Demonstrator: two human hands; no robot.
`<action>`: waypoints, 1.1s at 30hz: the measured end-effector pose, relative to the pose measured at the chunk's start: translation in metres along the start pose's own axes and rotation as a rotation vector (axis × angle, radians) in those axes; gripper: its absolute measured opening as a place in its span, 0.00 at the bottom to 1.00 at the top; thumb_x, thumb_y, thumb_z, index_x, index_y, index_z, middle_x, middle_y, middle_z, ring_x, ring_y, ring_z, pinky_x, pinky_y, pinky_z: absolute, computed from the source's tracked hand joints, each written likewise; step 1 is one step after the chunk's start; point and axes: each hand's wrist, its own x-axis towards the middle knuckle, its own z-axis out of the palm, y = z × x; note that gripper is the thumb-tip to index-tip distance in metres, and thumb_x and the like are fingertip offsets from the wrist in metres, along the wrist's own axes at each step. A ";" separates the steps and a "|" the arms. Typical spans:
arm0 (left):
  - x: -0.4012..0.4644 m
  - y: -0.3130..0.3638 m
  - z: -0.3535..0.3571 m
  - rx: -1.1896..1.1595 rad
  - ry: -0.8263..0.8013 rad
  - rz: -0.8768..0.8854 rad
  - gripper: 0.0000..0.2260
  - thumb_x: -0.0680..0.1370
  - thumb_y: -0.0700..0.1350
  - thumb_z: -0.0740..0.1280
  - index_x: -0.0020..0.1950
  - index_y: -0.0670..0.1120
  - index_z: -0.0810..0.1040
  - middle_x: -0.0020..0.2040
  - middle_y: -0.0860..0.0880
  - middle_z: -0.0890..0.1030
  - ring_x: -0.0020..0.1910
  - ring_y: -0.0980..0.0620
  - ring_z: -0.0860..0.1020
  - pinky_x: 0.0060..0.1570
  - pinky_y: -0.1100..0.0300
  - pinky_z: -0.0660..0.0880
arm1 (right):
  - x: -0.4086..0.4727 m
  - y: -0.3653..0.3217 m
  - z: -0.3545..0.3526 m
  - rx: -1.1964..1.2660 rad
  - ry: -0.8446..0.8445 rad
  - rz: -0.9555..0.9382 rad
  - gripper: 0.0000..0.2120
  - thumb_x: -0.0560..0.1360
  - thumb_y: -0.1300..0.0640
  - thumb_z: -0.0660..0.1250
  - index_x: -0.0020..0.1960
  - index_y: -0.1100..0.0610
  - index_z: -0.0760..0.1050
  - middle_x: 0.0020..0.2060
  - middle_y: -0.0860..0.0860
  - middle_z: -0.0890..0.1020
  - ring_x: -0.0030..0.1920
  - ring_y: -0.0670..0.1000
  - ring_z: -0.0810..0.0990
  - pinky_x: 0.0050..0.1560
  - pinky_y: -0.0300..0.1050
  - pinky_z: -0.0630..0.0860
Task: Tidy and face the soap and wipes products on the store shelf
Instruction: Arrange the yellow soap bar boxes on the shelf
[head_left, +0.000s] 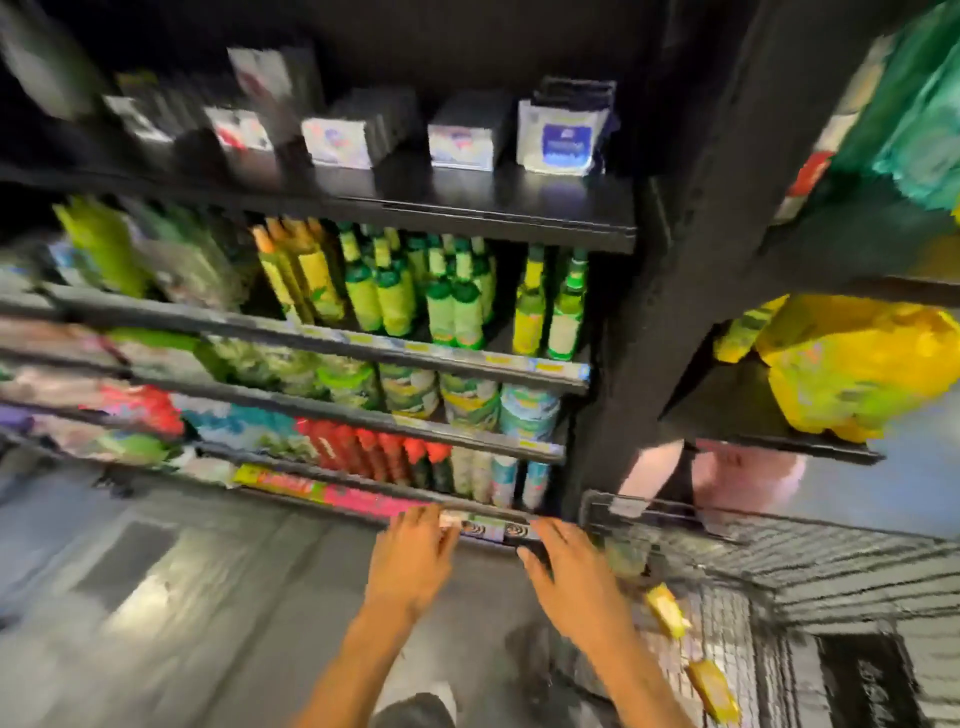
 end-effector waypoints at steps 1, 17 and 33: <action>-0.010 -0.019 -0.010 -0.001 0.023 -0.051 0.18 0.84 0.55 0.60 0.70 0.48 0.74 0.66 0.44 0.78 0.65 0.38 0.76 0.60 0.45 0.75 | 0.006 -0.020 0.008 0.000 -0.041 -0.040 0.24 0.84 0.42 0.61 0.76 0.52 0.73 0.69 0.50 0.77 0.70 0.54 0.75 0.71 0.47 0.70; -0.149 -0.344 -0.123 -0.104 0.275 -0.588 0.23 0.84 0.58 0.56 0.72 0.47 0.76 0.65 0.44 0.79 0.61 0.40 0.80 0.59 0.48 0.77 | 0.076 -0.353 0.181 -0.034 -0.374 -0.423 0.27 0.84 0.39 0.60 0.80 0.50 0.68 0.76 0.49 0.73 0.76 0.51 0.69 0.77 0.46 0.65; -0.010 -0.581 -0.248 -0.075 0.238 -0.616 0.22 0.85 0.56 0.60 0.77 0.48 0.71 0.68 0.46 0.78 0.66 0.44 0.77 0.64 0.47 0.75 | 0.262 -0.553 0.313 0.054 -0.481 -0.378 0.28 0.84 0.37 0.56 0.80 0.48 0.66 0.76 0.46 0.71 0.76 0.47 0.68 0.75 0.43 0.65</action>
